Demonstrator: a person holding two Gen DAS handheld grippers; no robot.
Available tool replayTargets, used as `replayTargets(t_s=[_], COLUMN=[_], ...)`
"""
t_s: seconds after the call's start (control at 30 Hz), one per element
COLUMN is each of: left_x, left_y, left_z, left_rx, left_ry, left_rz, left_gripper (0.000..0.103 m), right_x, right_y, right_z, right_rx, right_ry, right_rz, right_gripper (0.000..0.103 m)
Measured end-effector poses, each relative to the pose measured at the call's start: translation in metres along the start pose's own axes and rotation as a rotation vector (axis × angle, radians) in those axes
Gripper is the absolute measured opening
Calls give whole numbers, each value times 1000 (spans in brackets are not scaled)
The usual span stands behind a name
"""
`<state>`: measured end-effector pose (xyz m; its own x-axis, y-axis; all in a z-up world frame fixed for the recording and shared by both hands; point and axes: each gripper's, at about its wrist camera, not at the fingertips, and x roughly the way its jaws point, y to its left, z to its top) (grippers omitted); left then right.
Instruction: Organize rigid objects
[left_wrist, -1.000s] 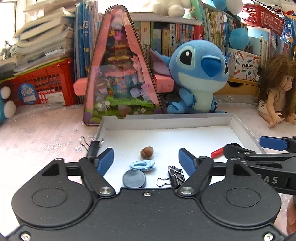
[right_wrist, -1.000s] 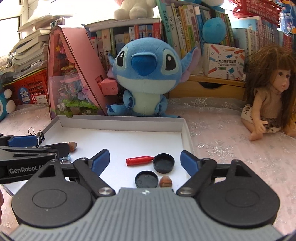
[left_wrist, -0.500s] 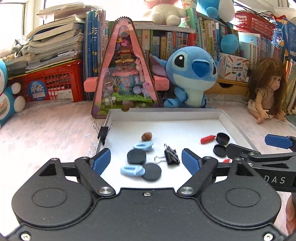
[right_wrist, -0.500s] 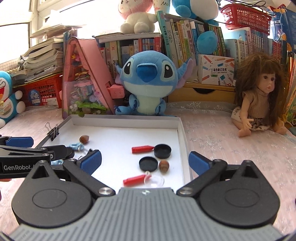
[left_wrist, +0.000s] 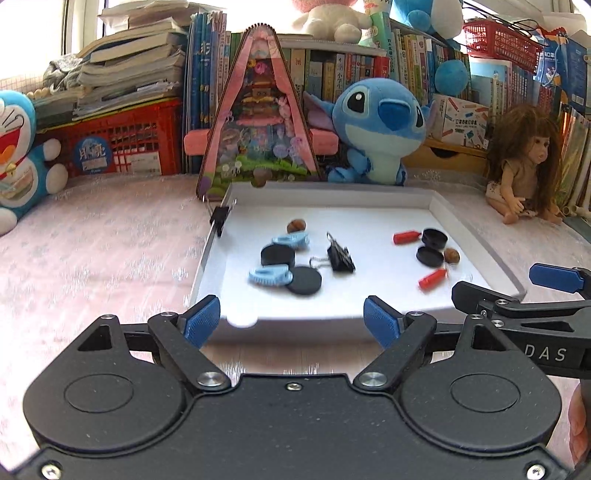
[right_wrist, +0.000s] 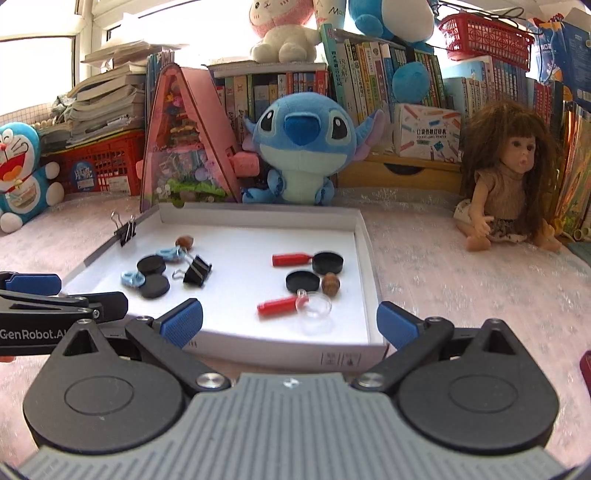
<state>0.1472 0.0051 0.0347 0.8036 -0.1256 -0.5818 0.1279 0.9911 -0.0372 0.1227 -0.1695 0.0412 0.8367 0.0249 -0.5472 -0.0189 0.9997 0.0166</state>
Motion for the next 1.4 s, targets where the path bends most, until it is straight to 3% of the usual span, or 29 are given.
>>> replayTargets(t_s=[0.5, 1.03, 1.4], left_x=[16, 24, 25], left_y=[1, 5, 6], left_z=[-29, -36, -36], left_rx=[25, 8, 1], left_ry=[47, 58, 66], left_rz=[64, 70, 76], left_gripper=[86, 98, 103], right_x=[9, 22, 24], right_y=[1, 0, -4], right_z=[-30, -33, -33], right_rx=[-31, -17, 6], right_ry=[63, 144, 154], right_rz=[-28, -21, -6], right_gripper=[103, 103, 103])
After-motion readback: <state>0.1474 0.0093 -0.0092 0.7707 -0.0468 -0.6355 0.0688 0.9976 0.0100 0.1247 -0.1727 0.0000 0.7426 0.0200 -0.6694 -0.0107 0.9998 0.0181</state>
